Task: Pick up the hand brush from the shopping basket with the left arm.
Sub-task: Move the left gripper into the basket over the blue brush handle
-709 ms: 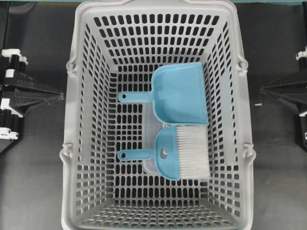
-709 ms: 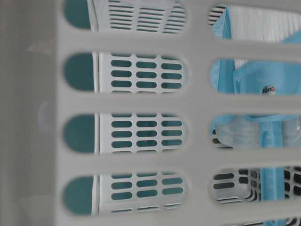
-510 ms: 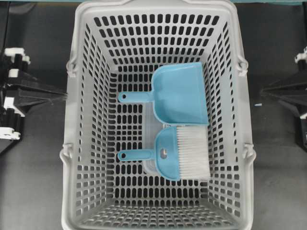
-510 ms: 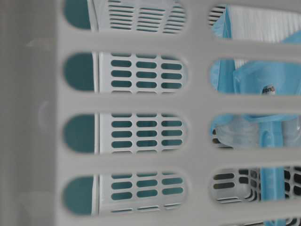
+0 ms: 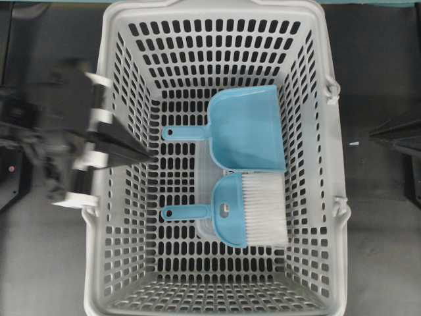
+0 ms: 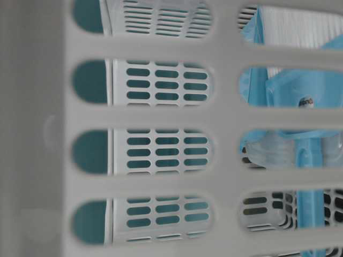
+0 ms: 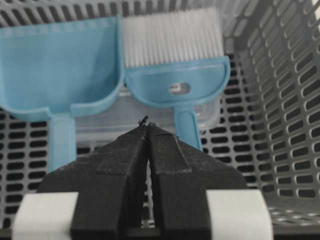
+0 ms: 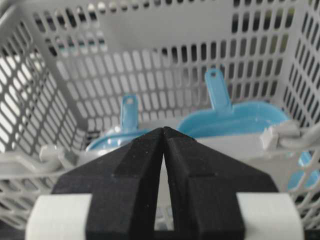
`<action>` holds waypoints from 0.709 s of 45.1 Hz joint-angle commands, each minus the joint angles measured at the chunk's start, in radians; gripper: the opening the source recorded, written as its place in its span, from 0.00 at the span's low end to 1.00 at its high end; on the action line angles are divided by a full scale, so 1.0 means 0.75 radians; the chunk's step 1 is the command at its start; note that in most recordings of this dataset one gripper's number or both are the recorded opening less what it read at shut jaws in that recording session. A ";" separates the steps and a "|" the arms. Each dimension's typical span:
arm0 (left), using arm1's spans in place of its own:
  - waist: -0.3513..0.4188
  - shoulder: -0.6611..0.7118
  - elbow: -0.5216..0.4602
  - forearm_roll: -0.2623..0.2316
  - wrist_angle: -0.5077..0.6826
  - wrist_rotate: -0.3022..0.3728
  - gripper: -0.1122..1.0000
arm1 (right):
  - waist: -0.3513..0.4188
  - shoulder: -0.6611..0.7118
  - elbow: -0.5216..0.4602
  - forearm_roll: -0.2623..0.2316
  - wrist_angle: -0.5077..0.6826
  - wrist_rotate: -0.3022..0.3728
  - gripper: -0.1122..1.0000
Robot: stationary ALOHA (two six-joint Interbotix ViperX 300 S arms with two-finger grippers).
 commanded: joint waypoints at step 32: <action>-0.057 0.487 -0.380 0.004 0.329 -0.184 0.71 | 0.004 -0.082 -0.018 -0.004 -0.065 0.010 0.82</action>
